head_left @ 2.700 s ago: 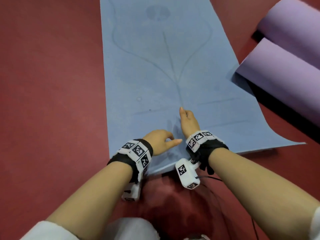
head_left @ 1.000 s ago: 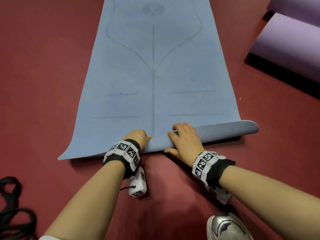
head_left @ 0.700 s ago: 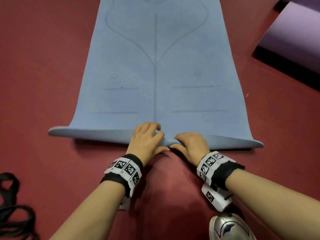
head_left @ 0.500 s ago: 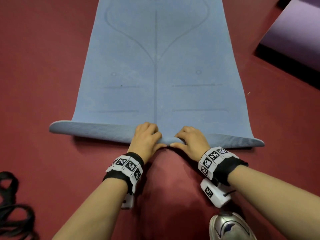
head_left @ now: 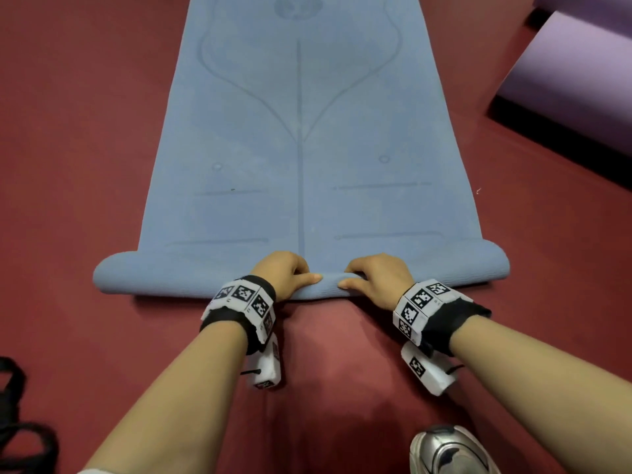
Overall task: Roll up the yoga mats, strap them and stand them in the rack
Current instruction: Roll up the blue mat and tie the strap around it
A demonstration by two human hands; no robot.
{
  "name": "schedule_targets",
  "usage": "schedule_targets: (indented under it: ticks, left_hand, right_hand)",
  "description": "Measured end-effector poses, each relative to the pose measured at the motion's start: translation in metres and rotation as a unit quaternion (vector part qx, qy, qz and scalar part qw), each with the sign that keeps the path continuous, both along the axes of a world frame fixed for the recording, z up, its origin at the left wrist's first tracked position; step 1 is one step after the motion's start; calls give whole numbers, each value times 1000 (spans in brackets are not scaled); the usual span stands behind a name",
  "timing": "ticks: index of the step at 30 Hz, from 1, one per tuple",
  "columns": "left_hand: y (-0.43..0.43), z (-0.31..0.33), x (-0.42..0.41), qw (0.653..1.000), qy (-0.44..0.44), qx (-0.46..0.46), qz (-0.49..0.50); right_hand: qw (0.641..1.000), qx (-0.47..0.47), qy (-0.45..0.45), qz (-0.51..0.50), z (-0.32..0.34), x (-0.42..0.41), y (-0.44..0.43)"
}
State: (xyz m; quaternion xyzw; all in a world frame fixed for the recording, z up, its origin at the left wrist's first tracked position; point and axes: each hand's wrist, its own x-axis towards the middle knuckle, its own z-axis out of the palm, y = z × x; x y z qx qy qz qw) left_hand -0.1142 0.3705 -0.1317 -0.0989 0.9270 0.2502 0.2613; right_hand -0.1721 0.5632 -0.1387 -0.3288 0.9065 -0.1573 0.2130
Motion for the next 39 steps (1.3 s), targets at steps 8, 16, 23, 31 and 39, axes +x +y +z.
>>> schedule_targets:
  ticks: [8, 16, 23, 31, 39]
  left_hand:
    - [16, -14, 18, 923, 237, -302, -30]
    - [9, -10, -7, 977, 52, -206, -23]
    - [10, -15, -9, 969, 106, -225, -5]
    - [-11, -21, 19, 936, 292, -177, -85]
    - [-24, -3, -10, 973, 191, -110, -69]
  right_hand:
    - [995, -29, -93, -31, 7, -18, -9]
    - [968, 21, 248, 40, -1, 7, -26]
    - [973, -43, 203, 97, -12, 11, -21]
    - [996, 12, 34, 78, 14, -25, -30]
    - [984, -34, 169, 35, 8, -17, -23]
